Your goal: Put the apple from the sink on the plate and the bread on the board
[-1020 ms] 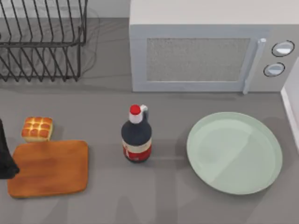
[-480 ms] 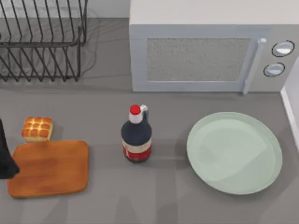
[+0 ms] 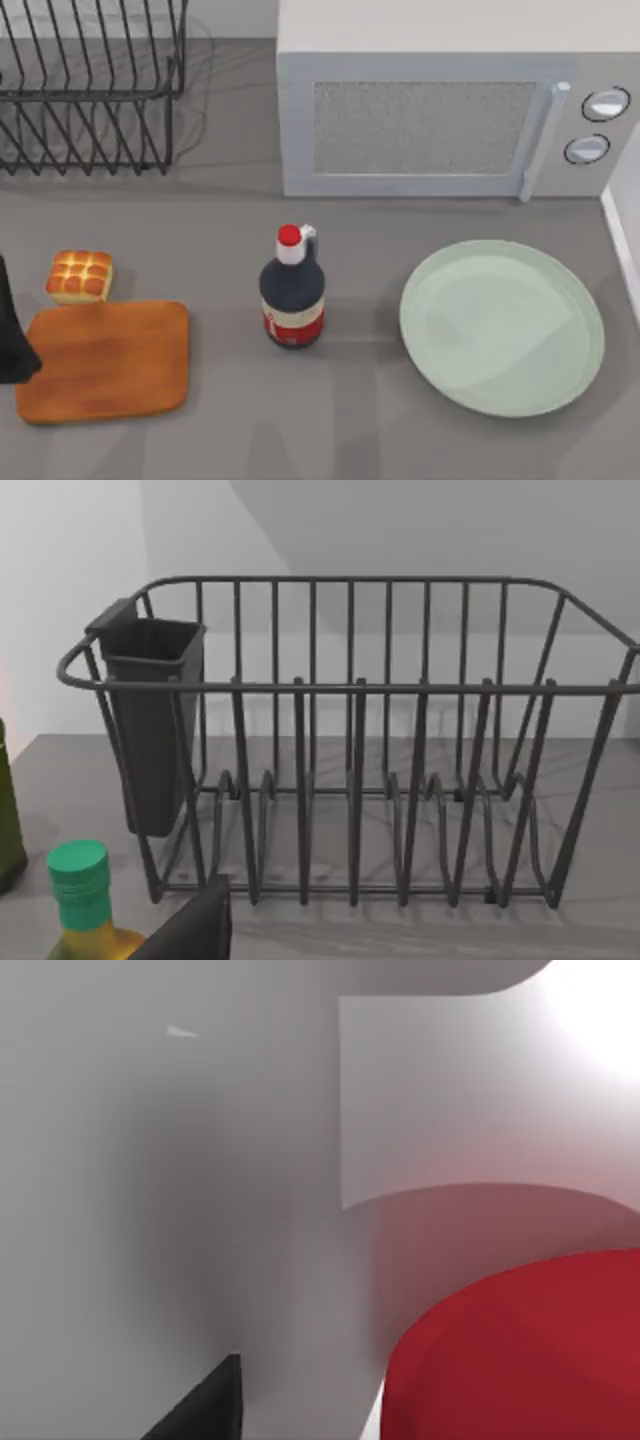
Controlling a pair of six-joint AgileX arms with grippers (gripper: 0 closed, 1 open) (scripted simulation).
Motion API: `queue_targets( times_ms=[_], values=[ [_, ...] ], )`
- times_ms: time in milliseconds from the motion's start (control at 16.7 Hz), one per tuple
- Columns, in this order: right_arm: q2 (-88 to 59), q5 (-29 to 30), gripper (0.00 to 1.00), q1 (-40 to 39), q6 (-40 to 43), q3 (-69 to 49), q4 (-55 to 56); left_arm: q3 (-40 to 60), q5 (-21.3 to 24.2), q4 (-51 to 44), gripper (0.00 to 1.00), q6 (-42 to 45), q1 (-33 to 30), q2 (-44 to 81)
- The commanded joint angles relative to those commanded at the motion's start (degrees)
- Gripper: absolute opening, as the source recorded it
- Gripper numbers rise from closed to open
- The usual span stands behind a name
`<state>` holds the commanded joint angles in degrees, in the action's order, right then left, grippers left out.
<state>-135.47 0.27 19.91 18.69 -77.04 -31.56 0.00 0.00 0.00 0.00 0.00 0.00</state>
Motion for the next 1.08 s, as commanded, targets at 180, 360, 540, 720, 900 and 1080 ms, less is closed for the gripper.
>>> queue_targets(
  times_ms=[180, 360, 540, 720, 900, 1080],
  values=[
    [0.0, 0.0, 0.32, 0.0, 0.0, 0.0, 0.0, 0.0, 0.0, 0.0, 1.00, 0.0, 0.0, 0.0],
    [0.0, 0.0, 0.10, 0.0, 0.0, 0.0, 0.0, 0.0, 0.0, 0.0, 1.00, 0.0, 0.0, 0.0],
    [0.0, 0.0, 0.00, 0.0, 0.0, 0.0, 0.0, 0.0, 0.0, 0.0, 1.00, 0.0, 0.0, 0.0],
    [0.0, 0.0, 0.00, 0.0, 0.0, 0.0, 0.0, 0.0, 0.0, 0.0, 1.00, 0.0, 0.0, 0.0],
    [0.0, 0.0, 0.00, 0.0, 0.0, 0.0, 0.0, 0.0, 0.0, 0.0, 1.00, 0.0, 0.0, 0.0],
    [4.4, -0.9, 0.00, -0.1, -0.5, -1.5, -2.9, 0.0, 0.0, 0.0, 1.00, 0.0, 0.0, 0.0]
  ],
)
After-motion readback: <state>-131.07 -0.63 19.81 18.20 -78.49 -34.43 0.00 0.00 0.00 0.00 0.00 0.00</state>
